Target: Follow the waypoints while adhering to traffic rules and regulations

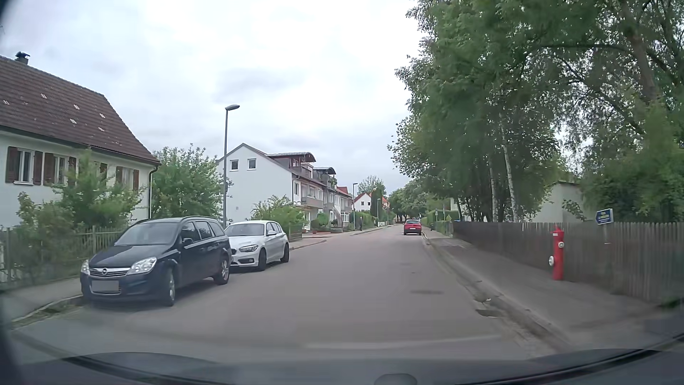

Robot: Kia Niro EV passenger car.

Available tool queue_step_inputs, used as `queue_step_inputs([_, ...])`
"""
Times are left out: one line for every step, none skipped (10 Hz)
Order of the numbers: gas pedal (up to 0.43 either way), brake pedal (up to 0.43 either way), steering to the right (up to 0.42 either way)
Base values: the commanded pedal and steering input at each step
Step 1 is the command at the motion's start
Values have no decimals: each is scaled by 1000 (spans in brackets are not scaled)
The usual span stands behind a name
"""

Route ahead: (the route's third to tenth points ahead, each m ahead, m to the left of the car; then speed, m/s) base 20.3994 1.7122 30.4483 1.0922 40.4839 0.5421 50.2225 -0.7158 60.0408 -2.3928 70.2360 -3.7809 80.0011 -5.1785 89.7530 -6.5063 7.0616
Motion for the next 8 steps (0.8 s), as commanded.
queue_step_inputs([110, 0, 16])
queue_step_inputs([110, 0, 15])
queue_step_inputs([110, 0, 15])
queue_step_inputs([110, 0, 16])
queue_step_inputs([110, 0, 16])
queue_step_inputs([110, 0, 16])
queue_step_inputs([110, 0, 16])
queue_step_inputs([110, 0, 16])
